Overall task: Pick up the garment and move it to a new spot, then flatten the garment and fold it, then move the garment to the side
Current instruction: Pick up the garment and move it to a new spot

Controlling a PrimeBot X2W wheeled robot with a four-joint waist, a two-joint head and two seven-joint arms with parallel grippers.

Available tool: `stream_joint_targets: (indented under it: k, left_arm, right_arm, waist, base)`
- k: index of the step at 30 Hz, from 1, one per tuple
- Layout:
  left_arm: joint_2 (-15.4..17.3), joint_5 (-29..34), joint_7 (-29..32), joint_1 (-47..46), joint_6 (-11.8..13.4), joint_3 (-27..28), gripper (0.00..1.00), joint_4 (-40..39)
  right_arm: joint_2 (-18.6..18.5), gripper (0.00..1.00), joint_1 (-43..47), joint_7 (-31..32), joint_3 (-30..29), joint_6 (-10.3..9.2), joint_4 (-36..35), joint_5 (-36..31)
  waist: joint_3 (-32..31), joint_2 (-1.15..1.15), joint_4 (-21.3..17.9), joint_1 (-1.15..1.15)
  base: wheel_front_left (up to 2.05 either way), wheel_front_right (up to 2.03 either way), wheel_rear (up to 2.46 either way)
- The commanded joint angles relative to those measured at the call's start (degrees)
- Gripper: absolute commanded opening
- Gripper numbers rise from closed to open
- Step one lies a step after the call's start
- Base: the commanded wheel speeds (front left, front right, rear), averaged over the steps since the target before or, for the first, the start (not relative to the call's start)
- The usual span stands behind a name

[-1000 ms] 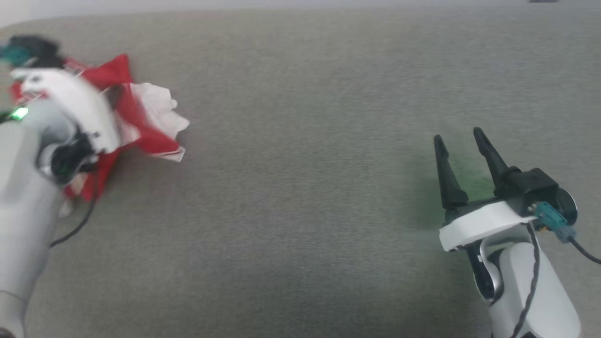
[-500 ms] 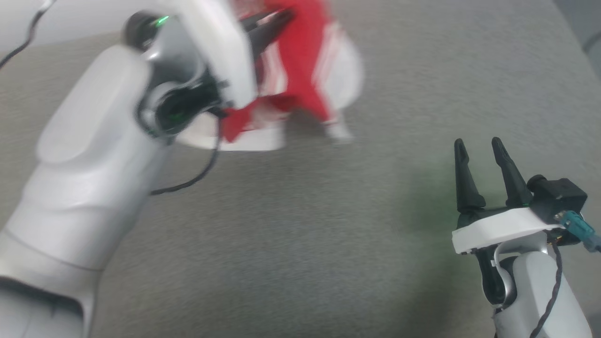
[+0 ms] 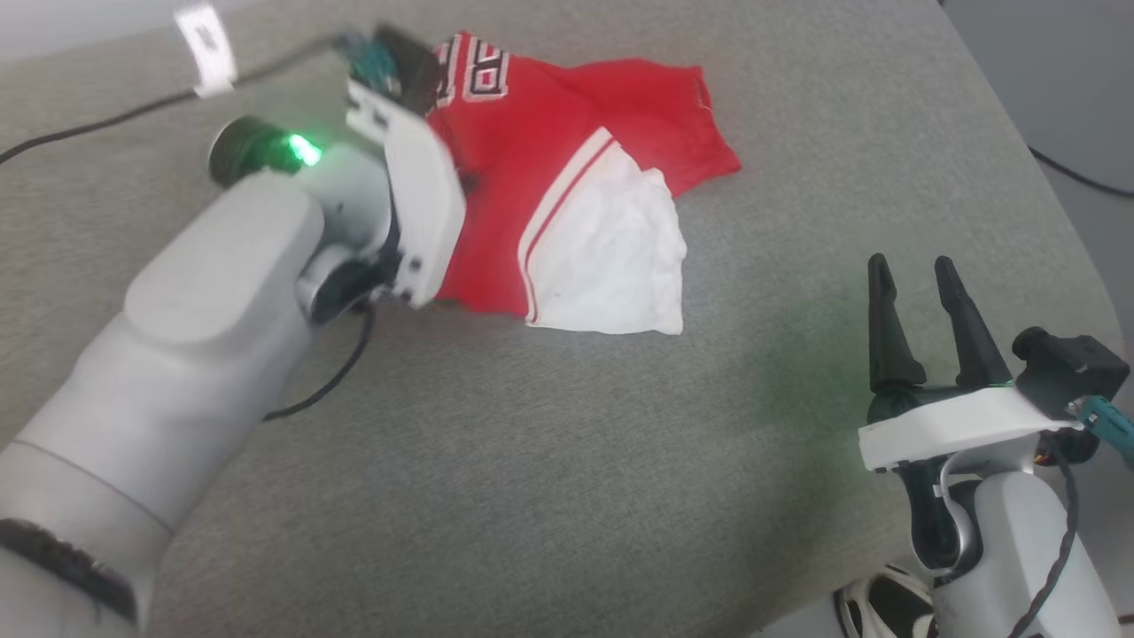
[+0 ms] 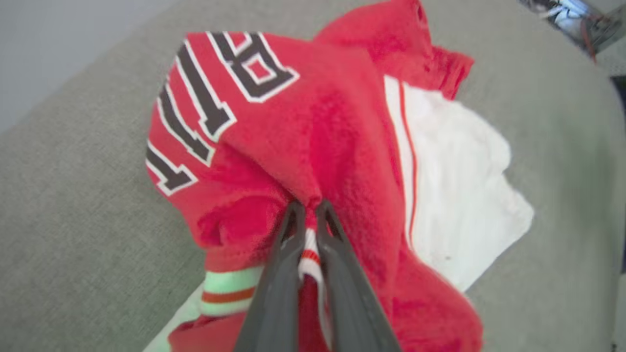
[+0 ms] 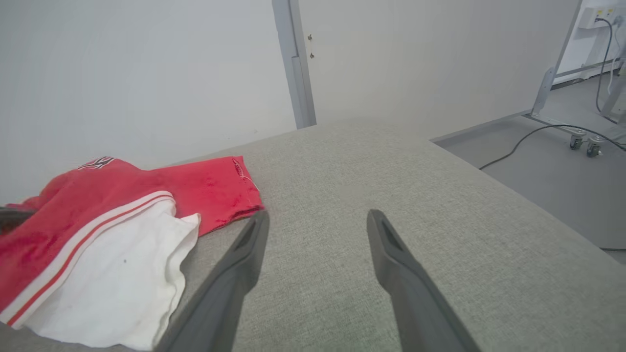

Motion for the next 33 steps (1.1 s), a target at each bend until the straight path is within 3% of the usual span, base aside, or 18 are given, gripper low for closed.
stream_joint_targets:
  k: [1,5,10,15,16,17,20,22,23,29,33]
  left_arm:
    - [0.96,1.36,0.41,0.24,-0.09,-2.2,0.0,0.57]
    - [4.12,4.15,2.31,-0.65,-0.06,-10.5,0.0,2.29]
    - [5.86,3.33,3.58,-0.75,0.05,-18.76,0.0,4.26]
    - [6.23,2.19,3.23,-0.65,0.19,-22.7,0.0,6.4]
    - [6.27,2.57,2.51,-1.02,0.25,-23.01,0.07,6.99]
    - [6.29,2.86,1.54,-1.41,0.26,-23.12,0.31,7.42]
    - [5.61,1.1,-2.41,-2.28,0.31,-22.88,0.55,7.82]
    - [4.71,-1.04,-5.26,-3.31,0.29,-22.28,0.95,7.39]
    - [4.01,-2.01,-6.61,-3.53,0.23,-21.95,1.0,6.92]
    - [0.51,-11.08,-15.03,-4.41,0.0,-17.81,1.0,2.45]
    - [0.55,-14.05,-21.04,-2.25,-0.03,-16.22,1.0,1.75]
  right_arm:
    - [0.16,1.0,-0.38,-0.2,0.25,0.01,-0.13,0.64]
    - [0.14,1.0,-0.49,-0.19,1.13,0.01,-0.27,1.76]
    - [0.14,1.0,-1.32,-0.2,2.21,0.01,-0.64,3.2]
    - [0.13,1.0,-1.99,-0.2,3.0,0.01,-0.95,3.5]
    - [0.13,1.0,-2.15,-0.19,3.17,0.01,-1.07,3.22]
    - [0.14,1.0,-2.26,-0.2,3.23,0.01,-1.15,2.88]
    - [0.12,1.0,-2.11,-0.2,2.84,0.01,-1.15,1.09]
    - [0.12,1.0,-1.73,-0.2,2.26,0.01,-1.12,-0.43]
    - [0.12,1.0,-1.49,-0.2,1.81,0.01,-1.06,-1.19]
    - [0.1,1.0,-0.29,-0.2,-0.04,0.01,-0.5,-6.3]
    - [0.1,1.0,0.83,-0.2,-1.57,0.01,-0.05,-9.43]
  waist:
    - [0.94,0.0,-0.92,0.0]
    - [2.27,0.0,-1.59,0.0]
    - [4.41,0.0,-2.18,0.0]
    - [5.55,0.0,-2.17,0.0]
    - [5.51,0.0,-1.95,0.0]
    - [5.34,0.0,-1.67,0.0]
    - [3.96,0.0,-0.18,0.0]
    - [2.62,0.0,1.36,0.0]
    - [1.75,0.0,2.32,0.0]
    - [-2.78,0.0,8.15,0.0]
    - [-5.57,0.0,12.33,0.0]
  base:
    - [0.0,0.0,0.0]
    - [0.0,0.0,0.0]
    - [0.0,0.0,0.0]
    - [0.0,0.0,0.0]
    - [0.0,0.0,0.0]
    - [0.0,0.0,0.0]
    - [0.0,0.0,0.0]
    - [0.0,0.0,0.0]
    - [0.0,0.0,0.0]
    - [0.0,0.0,0.0]
    - [0.0,0.0,0.0]
